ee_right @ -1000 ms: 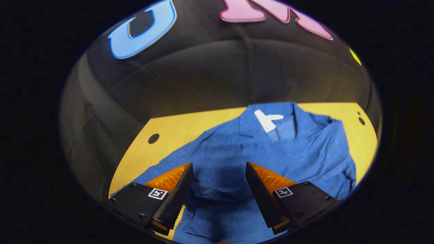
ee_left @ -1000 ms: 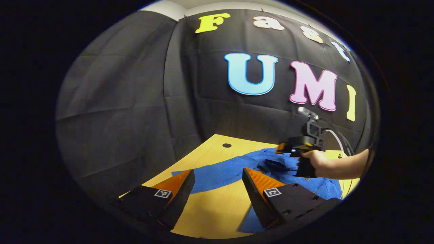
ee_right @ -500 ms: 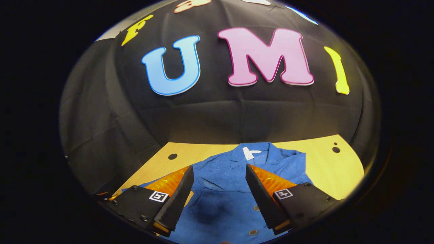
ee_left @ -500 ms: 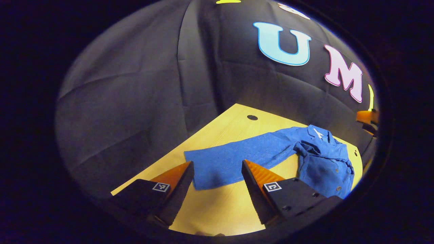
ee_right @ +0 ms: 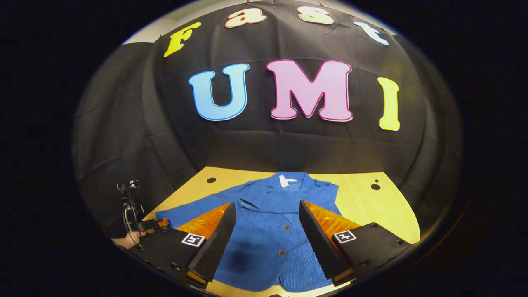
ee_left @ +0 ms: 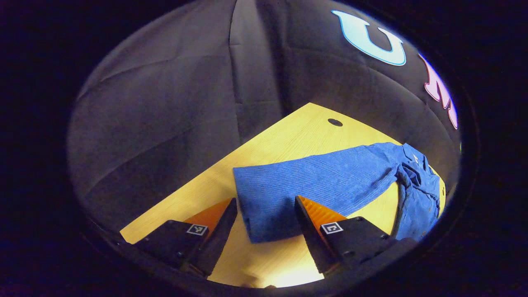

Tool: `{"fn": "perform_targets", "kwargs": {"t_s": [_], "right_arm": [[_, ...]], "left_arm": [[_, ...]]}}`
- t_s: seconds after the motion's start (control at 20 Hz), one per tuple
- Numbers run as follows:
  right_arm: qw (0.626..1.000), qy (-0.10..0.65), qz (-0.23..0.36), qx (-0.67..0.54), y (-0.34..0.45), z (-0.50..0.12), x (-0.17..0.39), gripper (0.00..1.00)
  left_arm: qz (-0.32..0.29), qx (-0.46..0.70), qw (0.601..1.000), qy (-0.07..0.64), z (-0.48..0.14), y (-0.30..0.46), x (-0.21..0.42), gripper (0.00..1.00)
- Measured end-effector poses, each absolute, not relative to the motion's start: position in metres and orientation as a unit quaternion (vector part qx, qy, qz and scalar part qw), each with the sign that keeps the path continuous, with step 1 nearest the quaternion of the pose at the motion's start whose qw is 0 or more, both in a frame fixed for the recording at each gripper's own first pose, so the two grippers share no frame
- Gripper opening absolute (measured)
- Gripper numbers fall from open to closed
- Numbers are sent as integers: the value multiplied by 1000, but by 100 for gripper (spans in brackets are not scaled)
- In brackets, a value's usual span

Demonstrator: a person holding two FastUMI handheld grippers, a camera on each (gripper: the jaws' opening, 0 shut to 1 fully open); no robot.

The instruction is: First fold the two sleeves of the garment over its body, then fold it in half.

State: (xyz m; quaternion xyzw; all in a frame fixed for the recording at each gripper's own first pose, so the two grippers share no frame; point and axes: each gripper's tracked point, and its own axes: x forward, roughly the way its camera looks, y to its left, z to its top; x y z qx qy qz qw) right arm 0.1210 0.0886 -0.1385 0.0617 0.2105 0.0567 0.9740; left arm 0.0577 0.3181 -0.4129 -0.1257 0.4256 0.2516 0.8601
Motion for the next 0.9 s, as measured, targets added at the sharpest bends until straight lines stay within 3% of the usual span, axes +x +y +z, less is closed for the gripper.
{"fn": "perform_targets", "kwargs": {"t_s": [0.15,0.3,0.35,0.5,0.55,0.6,0.9], "right_arm": [[970,229,46,71,85,-148,98,97],[966,240,40,86,81,-153,87,97],[966,240,40,91,80,-153,87,97],[963,249,39,97,71,-161,91,97],[963,249,34,101,66,-162,94,97],[962,248,30,110,61,-164,96,97],[955,261,18,138,41,-180,110,97]], "left_arm": [[254,-82,853,449,-422,322,59,82],[234,-75,858,451,-419,313,72,52],[227,-78,858,455,-419,312,74,49],[213,-89,857,460,-423,307,81,22],[220,-89,854,463,-423,307,82,22],[219,-84,853,467,-423,307,83,3],[206,-103,849,475,-407,303,94,0]]}}
